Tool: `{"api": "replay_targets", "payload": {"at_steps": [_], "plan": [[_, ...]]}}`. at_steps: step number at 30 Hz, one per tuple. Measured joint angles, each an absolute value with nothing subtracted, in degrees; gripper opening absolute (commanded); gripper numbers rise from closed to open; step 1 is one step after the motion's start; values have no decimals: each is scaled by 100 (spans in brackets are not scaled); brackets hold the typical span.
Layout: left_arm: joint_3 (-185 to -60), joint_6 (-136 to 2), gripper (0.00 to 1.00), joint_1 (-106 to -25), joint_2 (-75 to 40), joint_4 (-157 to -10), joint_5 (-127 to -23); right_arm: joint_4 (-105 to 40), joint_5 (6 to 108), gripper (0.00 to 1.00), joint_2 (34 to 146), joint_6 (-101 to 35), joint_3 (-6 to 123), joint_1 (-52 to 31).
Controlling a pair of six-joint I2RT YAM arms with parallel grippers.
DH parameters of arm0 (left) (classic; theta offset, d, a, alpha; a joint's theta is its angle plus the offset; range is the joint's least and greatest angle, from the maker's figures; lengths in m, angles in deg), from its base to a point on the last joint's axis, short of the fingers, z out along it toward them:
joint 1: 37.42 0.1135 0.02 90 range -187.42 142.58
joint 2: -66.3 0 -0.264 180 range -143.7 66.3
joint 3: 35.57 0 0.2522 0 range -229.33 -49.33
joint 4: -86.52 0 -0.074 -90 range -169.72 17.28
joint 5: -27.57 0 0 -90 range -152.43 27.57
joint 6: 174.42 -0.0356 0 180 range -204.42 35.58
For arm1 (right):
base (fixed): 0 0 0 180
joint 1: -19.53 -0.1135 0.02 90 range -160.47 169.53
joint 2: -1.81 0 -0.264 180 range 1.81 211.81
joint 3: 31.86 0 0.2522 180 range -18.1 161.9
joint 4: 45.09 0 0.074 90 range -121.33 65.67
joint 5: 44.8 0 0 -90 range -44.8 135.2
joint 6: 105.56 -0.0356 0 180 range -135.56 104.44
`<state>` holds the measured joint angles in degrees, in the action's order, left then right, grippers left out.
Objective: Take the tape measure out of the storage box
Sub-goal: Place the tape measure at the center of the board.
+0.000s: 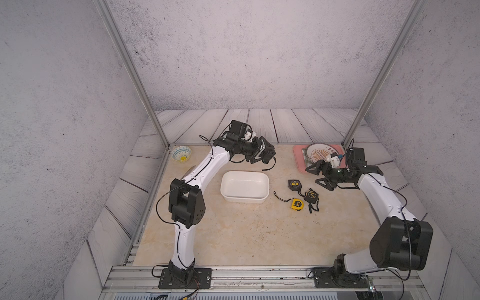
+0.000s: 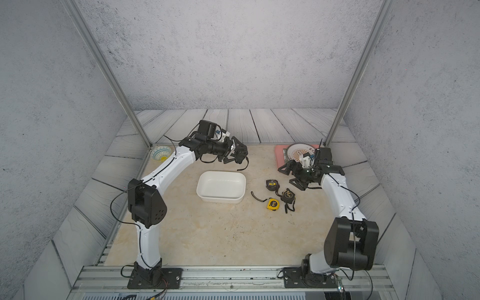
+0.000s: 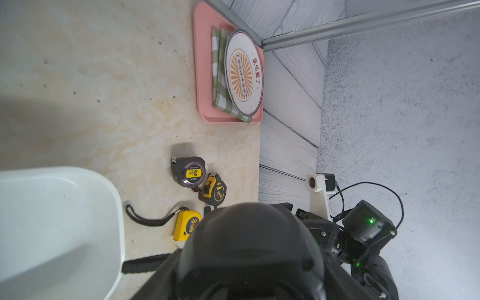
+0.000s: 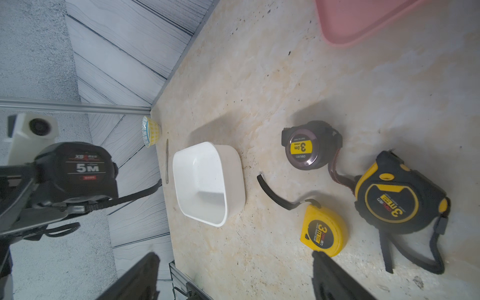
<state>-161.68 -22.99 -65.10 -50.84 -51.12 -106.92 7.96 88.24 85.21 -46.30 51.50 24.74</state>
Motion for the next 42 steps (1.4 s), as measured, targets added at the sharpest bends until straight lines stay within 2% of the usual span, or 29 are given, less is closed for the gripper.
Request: {"api": "replay_targets", "payload": {"at_steps": [7, 16, 32, 42], "plan": [[-14761, 492, 0, -6532, -4726, -6565, -10858, 792, 8636, 93, 8516, -4287, 5273, 2179], [-15036, 2654, 0, -6840, -4739, -8016, -11038, 175, 8184, 93, 8136, -4003, 5192, 1692], [-14501, 3467, 0, -6932, -4913, -9981, -11169, -633, 8696, 94, 8075, -4562, 5461, 1692], [-14439, 3526, 0, -6932, -4938, -10250, -11164, -900, 8980, 94, 8071, -4973, 5555, 1639]]}}
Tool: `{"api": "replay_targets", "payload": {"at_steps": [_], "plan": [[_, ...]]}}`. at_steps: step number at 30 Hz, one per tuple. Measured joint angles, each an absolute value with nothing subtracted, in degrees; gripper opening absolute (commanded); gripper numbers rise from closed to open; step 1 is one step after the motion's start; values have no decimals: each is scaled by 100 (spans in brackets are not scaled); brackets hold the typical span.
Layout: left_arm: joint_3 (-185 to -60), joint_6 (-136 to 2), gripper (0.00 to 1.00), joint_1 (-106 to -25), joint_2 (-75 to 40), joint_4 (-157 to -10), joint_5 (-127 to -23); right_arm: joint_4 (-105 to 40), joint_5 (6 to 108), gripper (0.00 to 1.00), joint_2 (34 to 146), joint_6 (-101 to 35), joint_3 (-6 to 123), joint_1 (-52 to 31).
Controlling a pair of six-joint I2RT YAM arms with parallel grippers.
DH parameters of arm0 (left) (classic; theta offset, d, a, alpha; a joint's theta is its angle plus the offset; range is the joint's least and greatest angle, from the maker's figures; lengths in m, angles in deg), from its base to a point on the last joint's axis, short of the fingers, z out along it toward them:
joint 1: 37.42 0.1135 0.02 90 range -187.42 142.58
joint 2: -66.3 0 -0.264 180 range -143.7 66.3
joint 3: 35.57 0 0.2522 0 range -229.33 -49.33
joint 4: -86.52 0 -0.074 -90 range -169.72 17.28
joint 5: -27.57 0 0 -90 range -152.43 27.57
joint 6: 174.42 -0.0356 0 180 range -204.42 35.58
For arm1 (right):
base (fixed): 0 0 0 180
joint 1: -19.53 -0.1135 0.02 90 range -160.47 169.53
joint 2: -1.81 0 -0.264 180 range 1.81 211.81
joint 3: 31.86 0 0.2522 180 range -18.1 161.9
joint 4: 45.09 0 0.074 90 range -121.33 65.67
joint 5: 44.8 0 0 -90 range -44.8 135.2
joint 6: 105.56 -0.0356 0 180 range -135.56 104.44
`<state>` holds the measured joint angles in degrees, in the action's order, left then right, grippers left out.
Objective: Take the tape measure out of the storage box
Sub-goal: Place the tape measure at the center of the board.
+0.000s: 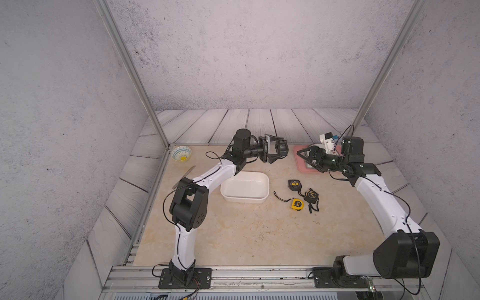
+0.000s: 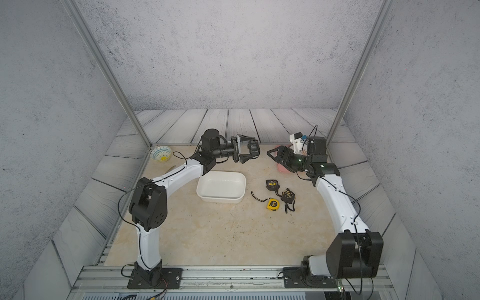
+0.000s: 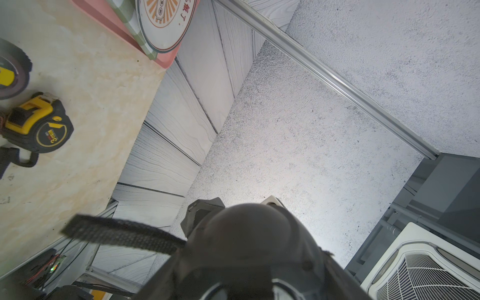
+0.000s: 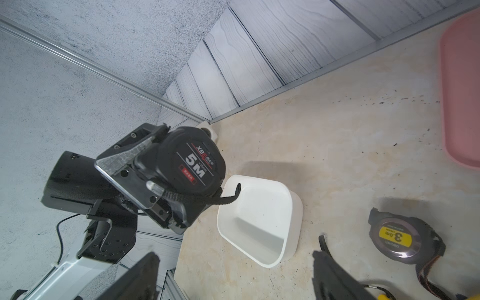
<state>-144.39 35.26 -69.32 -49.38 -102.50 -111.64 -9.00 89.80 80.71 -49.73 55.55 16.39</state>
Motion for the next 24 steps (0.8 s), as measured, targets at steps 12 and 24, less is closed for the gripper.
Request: {"api": "replay_targets", "payload": {"at_steps": [12, 24], "plan": [[-14383, 3530, 0, -6932, -4938, -10089, -11175, -222, 8599, 94, 8073, -4245, 6057, 1154], [-14378, 3539, 0, -6932, -4938, -9769, -11180, 175, 8256, 94, 8097, -3920, 6396, 947]]}}
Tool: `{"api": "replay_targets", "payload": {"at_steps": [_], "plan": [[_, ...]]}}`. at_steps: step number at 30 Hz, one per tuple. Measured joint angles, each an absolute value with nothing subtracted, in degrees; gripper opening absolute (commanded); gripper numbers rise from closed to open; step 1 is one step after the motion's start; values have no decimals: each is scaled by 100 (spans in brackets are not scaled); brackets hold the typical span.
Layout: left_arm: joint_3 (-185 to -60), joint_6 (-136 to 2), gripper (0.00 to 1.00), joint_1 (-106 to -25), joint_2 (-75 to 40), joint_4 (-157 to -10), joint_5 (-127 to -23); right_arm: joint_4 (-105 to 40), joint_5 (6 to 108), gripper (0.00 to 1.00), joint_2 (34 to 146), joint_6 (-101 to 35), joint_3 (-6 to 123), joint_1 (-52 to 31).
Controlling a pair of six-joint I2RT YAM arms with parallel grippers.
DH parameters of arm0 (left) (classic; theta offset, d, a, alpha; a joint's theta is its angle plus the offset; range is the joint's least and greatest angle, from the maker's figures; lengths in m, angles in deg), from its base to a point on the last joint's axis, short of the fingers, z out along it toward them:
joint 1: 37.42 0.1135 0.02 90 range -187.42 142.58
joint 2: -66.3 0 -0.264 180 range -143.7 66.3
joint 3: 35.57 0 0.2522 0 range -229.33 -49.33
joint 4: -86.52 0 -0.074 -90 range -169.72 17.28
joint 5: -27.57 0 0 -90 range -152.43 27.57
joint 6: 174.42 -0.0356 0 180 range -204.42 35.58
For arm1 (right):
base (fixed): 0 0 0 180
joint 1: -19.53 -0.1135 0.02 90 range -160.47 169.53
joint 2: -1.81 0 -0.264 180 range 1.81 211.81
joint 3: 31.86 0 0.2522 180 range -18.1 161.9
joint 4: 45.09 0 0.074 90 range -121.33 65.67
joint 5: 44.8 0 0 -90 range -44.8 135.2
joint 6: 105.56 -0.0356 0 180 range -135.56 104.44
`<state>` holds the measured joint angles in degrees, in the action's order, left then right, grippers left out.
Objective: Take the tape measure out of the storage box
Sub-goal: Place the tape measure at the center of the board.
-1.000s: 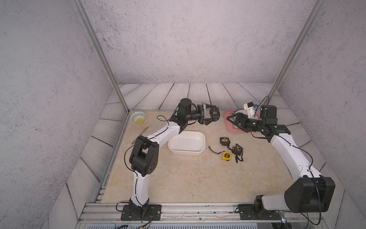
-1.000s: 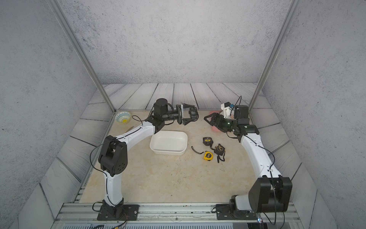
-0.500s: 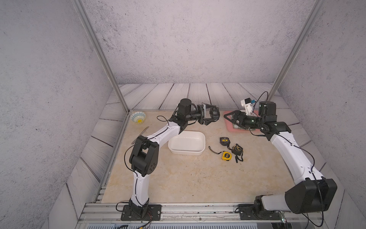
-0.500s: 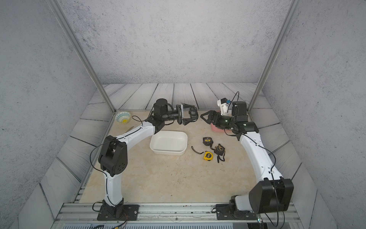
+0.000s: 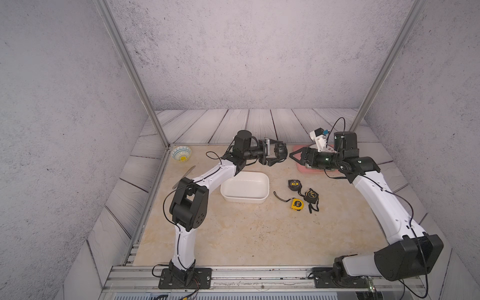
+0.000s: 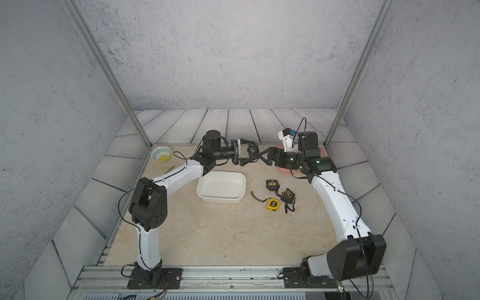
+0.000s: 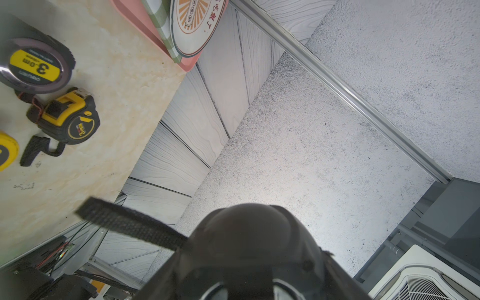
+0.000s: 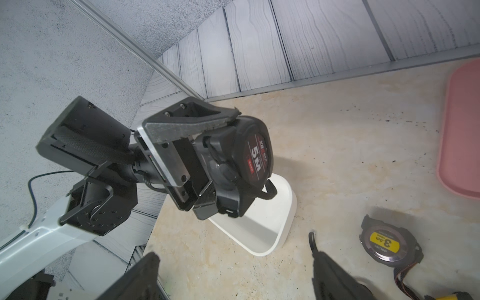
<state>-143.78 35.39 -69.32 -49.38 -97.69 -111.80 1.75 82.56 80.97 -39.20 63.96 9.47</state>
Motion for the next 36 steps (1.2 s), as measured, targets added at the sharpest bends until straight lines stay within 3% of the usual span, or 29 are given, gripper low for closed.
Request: {"api": "replay_targets", "payload": {"at_steps": [13, 26, 36], "plan": [[-14378, 3506, 0, -6932, -4938, -9743, -11210, -284, 8414, 93, 8110, -5959, 6482, 929], [-14700, 2837, 0, -6936, -4935, -8580, -11429, 586, 7426, 92, 8792, -4413, 7045, 407], [-14824, 2566, 0, -7039, -4935, -8012, -11468, 693, 7174, 92, 9150, -3954, 7236, 210]]}}
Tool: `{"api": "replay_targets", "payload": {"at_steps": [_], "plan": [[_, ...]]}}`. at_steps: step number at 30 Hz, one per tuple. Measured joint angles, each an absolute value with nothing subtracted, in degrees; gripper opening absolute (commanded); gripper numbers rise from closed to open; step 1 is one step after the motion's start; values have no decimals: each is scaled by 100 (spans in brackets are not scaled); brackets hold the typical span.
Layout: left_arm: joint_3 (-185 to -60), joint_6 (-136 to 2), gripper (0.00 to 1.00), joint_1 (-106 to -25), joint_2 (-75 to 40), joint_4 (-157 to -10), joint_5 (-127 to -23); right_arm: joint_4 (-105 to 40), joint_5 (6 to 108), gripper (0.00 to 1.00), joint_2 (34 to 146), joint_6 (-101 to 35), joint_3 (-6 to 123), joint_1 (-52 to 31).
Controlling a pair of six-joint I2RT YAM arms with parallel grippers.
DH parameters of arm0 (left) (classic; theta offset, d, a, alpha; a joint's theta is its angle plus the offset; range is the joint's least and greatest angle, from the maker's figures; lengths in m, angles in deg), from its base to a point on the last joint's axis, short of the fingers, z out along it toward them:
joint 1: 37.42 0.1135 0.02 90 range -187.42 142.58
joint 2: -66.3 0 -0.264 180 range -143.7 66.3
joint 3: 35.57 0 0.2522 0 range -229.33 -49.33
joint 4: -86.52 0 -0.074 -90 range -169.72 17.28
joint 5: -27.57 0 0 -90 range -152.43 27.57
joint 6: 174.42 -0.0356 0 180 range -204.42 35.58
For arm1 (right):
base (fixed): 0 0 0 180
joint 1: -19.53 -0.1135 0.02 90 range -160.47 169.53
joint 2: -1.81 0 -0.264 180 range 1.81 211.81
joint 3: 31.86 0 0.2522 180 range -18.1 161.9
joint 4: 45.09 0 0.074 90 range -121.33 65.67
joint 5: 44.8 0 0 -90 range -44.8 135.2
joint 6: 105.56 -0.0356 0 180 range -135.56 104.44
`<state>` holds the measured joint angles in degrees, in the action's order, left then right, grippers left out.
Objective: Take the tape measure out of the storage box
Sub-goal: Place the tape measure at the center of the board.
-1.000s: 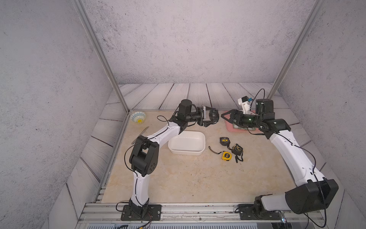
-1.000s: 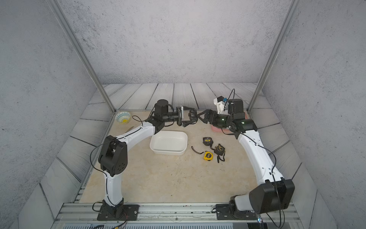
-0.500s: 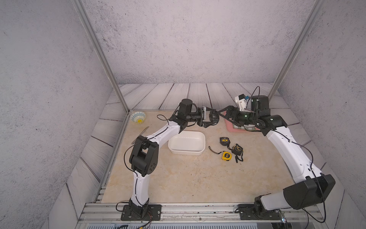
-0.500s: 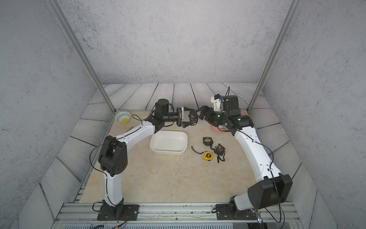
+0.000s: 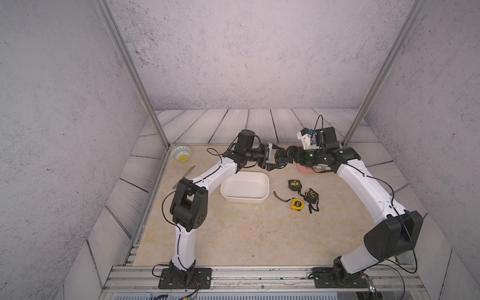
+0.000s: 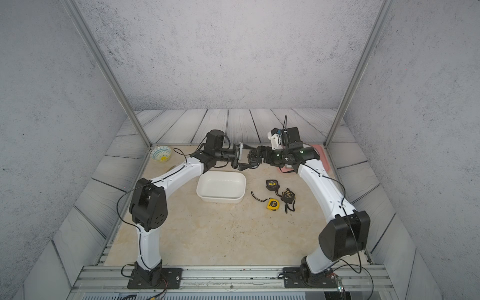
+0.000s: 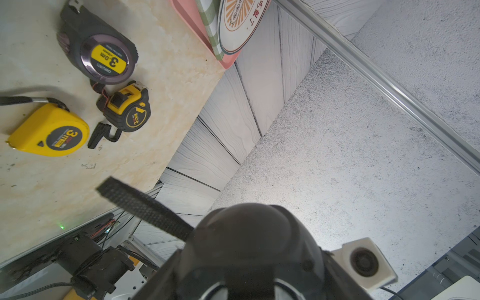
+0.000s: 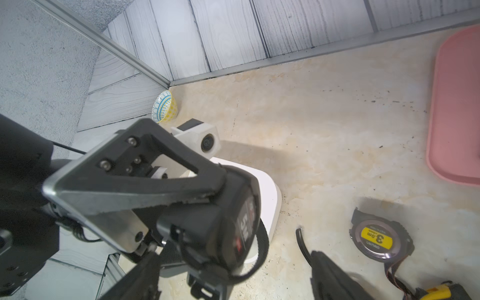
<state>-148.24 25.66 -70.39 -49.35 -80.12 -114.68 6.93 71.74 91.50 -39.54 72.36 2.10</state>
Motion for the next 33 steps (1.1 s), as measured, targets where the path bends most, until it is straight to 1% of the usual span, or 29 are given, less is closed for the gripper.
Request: {"api": "replay_targets", "payload": {"at_steps": [8, 11, 12, 13, 17, 20, 22, 24, 25, 26, 27, 29, 31, 33], "plan": [[-14839, 2501, 0, -7098, -4935, -7896, -11475, 680, 7091, 86, 9332, -3843, 7325, 46], [-14839, 2505, 0, -7100, -4935, -7903, -11475, 689, 7030, 80, 9404, -3804, 7325, 0], [-14839, 2505, 0, -7104, -4935, -7905, -11475, 691, 7013, 77, 9415, -3795, 7323, -9], [-14839, 2505, 0, -7104, -4935, -7905, -11475, 698, 6997, 71, 9417, -3788, 7323, -20], [-14842, 2527, 0, -7113, -4935, -7903, -11433, 696, 6949, 42, 9417, -3791, 7336, -30], [-14842, 2592, 0, -7104, -4935, -7863, -11363, 711, 6877, 24, 9417, -3701, 7369, -63], [-14842, 2636, 0, -7102, -4935, -7909, -11363, 713, 6855, 16, 9419, -3699, 7391, -65], [-14842, 2688, 0, -7102, -4935, -7990, -11363, 728, 6846, 12, 9419, -3686, 7428, -65], [-14842, 2730, 0, -7102, -4940, -8045, -11363, 728, 6838, 7, 9421, -3670, 7450, -65], [-14842, 2765, 4, -7102, -4953, -8119, -11368, 724, 6825, 2, 9423, -3657, 7463, -65], [-14855, 2800, 12, -7102, -4983, -8194, -11379, 726, 6796, 0, 9423, -3642, 7485, -65], [-14918, 2857, 23, -7102, -5069, -8316, -11422, 704, 6728, 0, 9426, -3627, 7487, -65], [-14938, 2931, 37, -7106, -5150, -8493, -11459, 702, 6619, 0, 9426, -3598, 7487, -61], [-14938, 3008, 48, -7106, -5193, -8624, -11475, 709, 6508, 0, 9423, -3570, 7485, -65]]}}
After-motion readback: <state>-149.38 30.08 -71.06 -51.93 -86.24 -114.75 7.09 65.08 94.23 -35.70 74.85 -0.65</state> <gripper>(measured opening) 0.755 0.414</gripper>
